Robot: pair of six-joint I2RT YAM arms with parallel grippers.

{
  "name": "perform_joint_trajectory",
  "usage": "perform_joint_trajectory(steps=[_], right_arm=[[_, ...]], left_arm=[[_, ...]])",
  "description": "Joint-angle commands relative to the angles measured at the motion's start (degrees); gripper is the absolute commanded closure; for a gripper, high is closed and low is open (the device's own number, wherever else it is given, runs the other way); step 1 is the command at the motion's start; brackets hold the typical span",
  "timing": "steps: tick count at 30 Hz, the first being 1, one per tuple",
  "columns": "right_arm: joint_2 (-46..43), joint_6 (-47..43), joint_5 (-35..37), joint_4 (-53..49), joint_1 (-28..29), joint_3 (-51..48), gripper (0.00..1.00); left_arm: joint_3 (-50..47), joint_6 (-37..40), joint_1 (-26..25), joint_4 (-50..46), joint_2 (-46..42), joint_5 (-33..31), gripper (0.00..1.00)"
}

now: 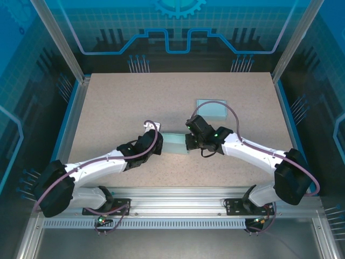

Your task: Fold the paper box

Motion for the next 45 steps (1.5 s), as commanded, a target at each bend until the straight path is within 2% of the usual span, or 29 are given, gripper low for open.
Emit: perform_joint_trajectory(steps=[1,7,16,20,31,45], right_arm=[[-1.81,1.43,-4.73,2.19,-0.11,2.30,0.99],[-3.50,3.86,-13.31,8.34,-3.10,-0.04,0.99],[-5.31,7.07,-22.19,15.29,-6.44,-2.96,0.98],[-5.07,6.82,-21.10,14.42,-6.68,-3.10,0.98],[-2.68,2.93,-10.65,8.89,-6.29,-5.35,1.00],[1.00,-0.72,-4.04,10.08,-4.68,-8.92,1.00]], left_arm=[[-1.12,-0.28,-0.54,-5.74,2.73,3.41,1.00],[-1.13,-0.27,-0.62,-5.65,3.30,3.23,1.00],[-0.89,-0.35,-0.89,-5.69,4.00,2.92,1.00],[-0.69,-0.35,-1.13,-5.74,4.30,2.89,1.00],[-0.07,-0.65,-1.20,-6.26,4.09,2.93,1.00],[-0.68,-1.44,-1.14,-5.35,3.46,3.19,1.00]])
